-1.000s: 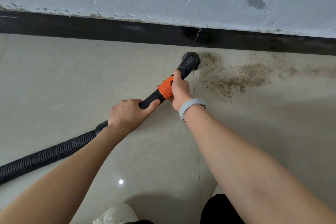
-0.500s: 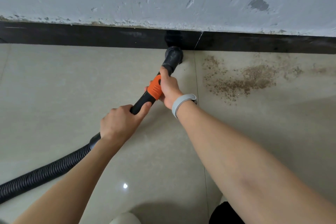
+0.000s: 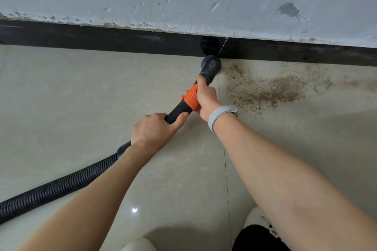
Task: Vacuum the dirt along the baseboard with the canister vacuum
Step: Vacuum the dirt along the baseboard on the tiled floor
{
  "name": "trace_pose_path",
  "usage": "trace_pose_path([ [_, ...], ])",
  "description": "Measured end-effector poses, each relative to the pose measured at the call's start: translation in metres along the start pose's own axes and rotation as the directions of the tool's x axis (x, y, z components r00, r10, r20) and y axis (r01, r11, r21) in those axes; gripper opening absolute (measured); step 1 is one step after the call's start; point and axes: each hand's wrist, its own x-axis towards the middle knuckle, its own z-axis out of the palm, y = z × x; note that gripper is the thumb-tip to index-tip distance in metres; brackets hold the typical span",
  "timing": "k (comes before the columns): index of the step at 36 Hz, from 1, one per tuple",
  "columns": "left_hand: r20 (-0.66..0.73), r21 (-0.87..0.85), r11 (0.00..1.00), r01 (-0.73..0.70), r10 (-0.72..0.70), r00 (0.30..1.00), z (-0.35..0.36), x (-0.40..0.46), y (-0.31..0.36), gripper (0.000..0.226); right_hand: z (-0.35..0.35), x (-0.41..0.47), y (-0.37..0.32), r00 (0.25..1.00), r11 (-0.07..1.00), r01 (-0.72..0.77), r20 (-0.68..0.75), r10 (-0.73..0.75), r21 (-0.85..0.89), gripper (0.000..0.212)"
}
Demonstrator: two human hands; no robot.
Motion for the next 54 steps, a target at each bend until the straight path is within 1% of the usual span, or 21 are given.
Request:
trace_pose_path([
  [2,0.009,0.005,1.000,-0.013,0.013,1.000,-0.001,0.000,0.002,0.062,-0.004,-0.004,-0.001,1.000,1.000,-0.016,-0.016,0.016,0.023,0.032],
  [5,0.007,0.016,1.000,-0.007,0.007,1.000,-0.002,-0.008,-0.005,0.063,-0.002,-0.012,0.003,0.999,0.998,-0.052,0.001,0.052,0.041,0.031],
  [8,-0.003,0.007,0.999,0.032,-0.032,0.999,-0.001,-0.024,-0.025,0.063,0.010,-0.024,0.016,0.997,0.997,-0.065,0.036,0.064,0.031,0.032],
  [13,0.000,-0.058,0.993,0.101,-0.102,0.995,0.001,-0.046,-0.066,0.061,0.042,-0.044,0.046,0.995,0.998,-0.059,0.084,0.061,-0.025,0.034],
  [16,0.014,-0.056,0.994,0.095,-0.094,0.995,-0.001,-0.051,-0.081,0.060,0.050,-0.055,0.058,0.994,0.997,-0.082,0.072,0.083,-0.011,0.034],
  [19,0.037,-0.024,0.998,0.053,-0.052,0.998,-0.003,-0.058,-0.083,0.060,0.046,-0.064,0.064,0.995,0.995,-0.097,0.033,0.097,0.023,0.034],
  [22,0.075,0.012,1.000,-0.003,0.002,0.997,0.000,-0.065,-0.077,0.060,0.031,-0.073,0.072,0.994,0.993,-0.101,-0.026,0.103,0.061,0.036],
  [24,0.132,0.041,0.998,-0.054,0.048,0.990,0.004,-0.068,-0.073,0.058,0.018,-0.078,0.080,0.990,0.990,-0.105,-0.086,0.113,0.096,0.036],
  [27,0.218,0.087,0.987,-0.137,0.115,0.969,0.012,-0.074,-0.069,0.057,-0.001,-0.088,0.093,0.976,0.973,-0.123,-0.156,0.155,0.197,0.036],
  [30,0.277,0.142,0.968,-0.207,0.162,0.947,0.018,-0.076,-0.061,0.057,-0.017,-0.096,0.102,0.963,0.948,-0.134,-0.185,0.193,0.290,0.034],
  [36,0.345,0.209,0.921,-0.329,0.245,0.906,0.031,-0.069,-0.026,0.059,-0.059,-0.097,0.100,0.946,0.915,-0.111,-0.239,0.217,0.388,0.028],
  [40,0.376,0.223,0.894,-0.388,0.288,0.880,0.043,-0.067,0.008,0.061,-0.089,-0.091,0.091,0.929,0.896,-0.070,-0.298,0.218,0.439,0.030],
  [44,0.370,0.233,0.862,-0.451,0.350,0.860,0.055,-0.064,0.042,0.061,-0.120,-0.083,0.080,0.910,0.887,-0.033,-0.354,0.218,0.460,0.033],
  [49,0.343,0.224,0.869,-0.440,0.353,0.871,0.068,-0.060,0.067,0.061,-0.144,-0.074,0.067,0.917,0.898,-0.014,-0.352,0.187,0.440,0.028],
  [54,0.296,0.222,0.910,-0.350,0.280,0.913,0.064,-0.063,0.047,0.061,-0.125,-0.078,0.071,0.931,0.904,-0.020,-0.322,0.173,0.428,0.030],
])
